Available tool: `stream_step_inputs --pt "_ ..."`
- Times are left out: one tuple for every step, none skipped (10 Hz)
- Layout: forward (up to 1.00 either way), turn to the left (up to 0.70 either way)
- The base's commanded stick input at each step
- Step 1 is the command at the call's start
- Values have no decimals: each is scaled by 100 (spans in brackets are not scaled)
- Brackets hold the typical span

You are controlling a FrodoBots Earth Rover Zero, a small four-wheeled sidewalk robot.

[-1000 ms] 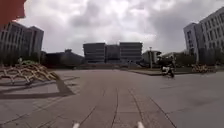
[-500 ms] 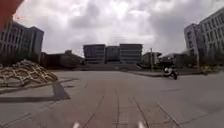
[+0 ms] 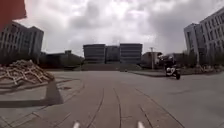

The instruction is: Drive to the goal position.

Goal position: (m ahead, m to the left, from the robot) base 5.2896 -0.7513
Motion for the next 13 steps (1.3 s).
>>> stream_step_inputs --pt "60 0" --pt "60 0" --pt "60 0" --pt "60 0" --pt "60 0" --pt "60 0" --pt "60 0" --pt "60 0" --pt "60 0" --pt "60 0" --pt "60 0" --pt "60 0" --pt "60 0"
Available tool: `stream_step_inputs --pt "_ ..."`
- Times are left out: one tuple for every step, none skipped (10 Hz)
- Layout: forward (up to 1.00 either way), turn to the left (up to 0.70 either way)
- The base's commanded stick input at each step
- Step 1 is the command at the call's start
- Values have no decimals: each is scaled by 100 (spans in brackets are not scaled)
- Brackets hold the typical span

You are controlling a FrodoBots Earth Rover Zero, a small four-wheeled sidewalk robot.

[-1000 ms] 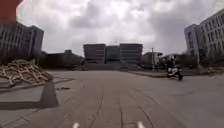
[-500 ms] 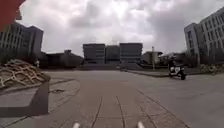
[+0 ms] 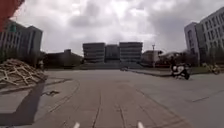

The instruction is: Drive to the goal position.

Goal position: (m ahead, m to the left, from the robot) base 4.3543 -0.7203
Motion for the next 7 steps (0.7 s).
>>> stream_step_inputs --pt "60 0" --pt "60 0" --pt "60 0" --pt "60 0" --pt "60 0" --pt "60 0" --pt "60 0"
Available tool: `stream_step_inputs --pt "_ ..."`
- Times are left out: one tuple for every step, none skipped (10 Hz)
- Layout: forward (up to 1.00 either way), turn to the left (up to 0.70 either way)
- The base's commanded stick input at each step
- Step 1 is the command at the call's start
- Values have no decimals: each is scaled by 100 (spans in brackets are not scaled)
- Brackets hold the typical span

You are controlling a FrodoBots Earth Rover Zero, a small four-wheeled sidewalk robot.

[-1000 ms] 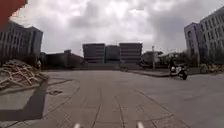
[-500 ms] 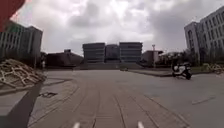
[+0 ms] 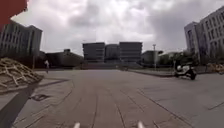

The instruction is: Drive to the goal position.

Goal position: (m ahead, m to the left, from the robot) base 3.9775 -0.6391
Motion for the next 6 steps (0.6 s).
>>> stream_step_inputs --pt "60 0" --pt "60 0" --pt "60 0" --pt "60 0" --pt "60 0" --pt "60 0"
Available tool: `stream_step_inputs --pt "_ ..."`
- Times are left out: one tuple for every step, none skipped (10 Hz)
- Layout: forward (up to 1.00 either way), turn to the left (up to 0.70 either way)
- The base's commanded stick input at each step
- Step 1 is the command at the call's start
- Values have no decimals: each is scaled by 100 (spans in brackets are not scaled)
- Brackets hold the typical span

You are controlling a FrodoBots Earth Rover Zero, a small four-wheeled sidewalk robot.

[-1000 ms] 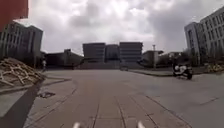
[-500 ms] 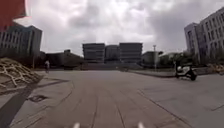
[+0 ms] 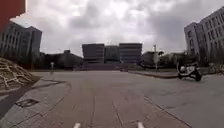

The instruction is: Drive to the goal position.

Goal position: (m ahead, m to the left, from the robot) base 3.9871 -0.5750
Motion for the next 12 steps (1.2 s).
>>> stream_step_inputs --pt "60 0" --pt "60 0" --pt "60 0" --pt "60 0" --pt "60 0" --pt "60 0" --pt "60 0" --pt "60 0" --pt "60 0" --pt "60 0" --pt "60 0" --pt "60 0"
